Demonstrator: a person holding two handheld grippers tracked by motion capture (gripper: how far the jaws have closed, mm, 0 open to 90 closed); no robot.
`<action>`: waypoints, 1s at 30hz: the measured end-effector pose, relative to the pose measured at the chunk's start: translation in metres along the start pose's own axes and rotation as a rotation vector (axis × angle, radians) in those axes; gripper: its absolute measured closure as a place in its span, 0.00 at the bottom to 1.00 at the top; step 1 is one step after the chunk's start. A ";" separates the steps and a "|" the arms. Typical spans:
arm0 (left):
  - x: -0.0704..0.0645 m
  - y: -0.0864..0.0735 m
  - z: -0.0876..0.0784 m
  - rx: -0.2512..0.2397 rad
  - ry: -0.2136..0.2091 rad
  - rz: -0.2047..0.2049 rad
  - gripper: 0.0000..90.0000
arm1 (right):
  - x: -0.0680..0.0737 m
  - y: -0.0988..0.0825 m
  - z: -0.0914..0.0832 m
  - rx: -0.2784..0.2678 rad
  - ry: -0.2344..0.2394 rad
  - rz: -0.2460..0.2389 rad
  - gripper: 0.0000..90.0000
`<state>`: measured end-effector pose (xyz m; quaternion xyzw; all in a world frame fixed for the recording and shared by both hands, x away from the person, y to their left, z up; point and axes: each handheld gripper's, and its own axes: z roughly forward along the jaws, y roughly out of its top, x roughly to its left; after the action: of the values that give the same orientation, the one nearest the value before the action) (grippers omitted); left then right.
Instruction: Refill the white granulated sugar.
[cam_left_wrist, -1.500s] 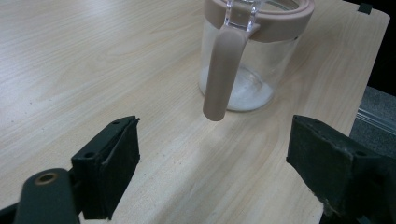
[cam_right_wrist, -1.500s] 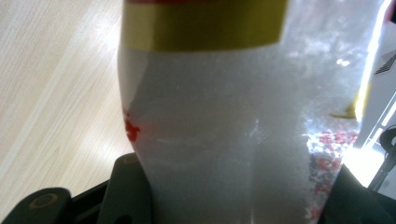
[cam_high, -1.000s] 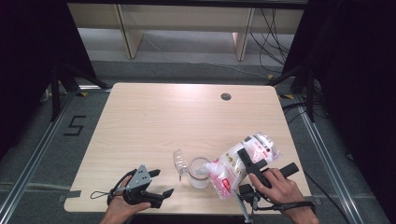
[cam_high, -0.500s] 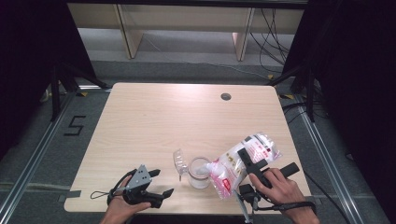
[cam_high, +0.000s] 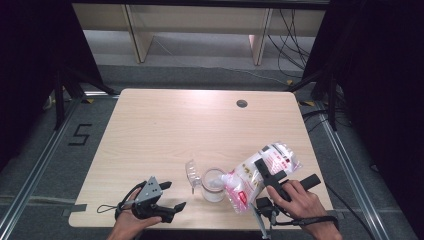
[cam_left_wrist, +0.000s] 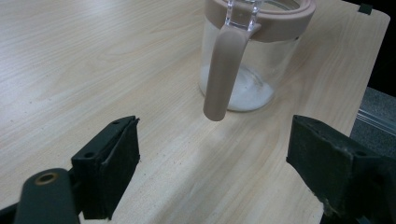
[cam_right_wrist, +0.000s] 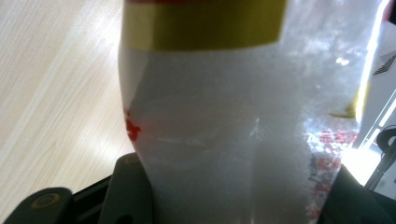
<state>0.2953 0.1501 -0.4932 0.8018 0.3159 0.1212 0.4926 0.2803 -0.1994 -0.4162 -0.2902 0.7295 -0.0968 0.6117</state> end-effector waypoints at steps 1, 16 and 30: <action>0.000 0.000 0.000 0.004 0.000 0.004 0.18 | 0.000 0.000 0.000 -0.001 -0.003 0.001 0.60; 0.000 0.000 0.000 0.001 0.005 0.014 0.18 | 0.000 0.000 0.000 -0.002 -0.004 0.001 0.61; 0.000 0.000 -0.001 0.001 0.004 0.014 0.18 | 0.000 0.001 0.000 -0.006 -0.001 0.004 0.61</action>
<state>0.2950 0.1502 -0.4926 0.8042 0.3112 0.1261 0.4905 0.2804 -0.1985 -0.4167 -0.2905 0.7302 -0.0933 0.6113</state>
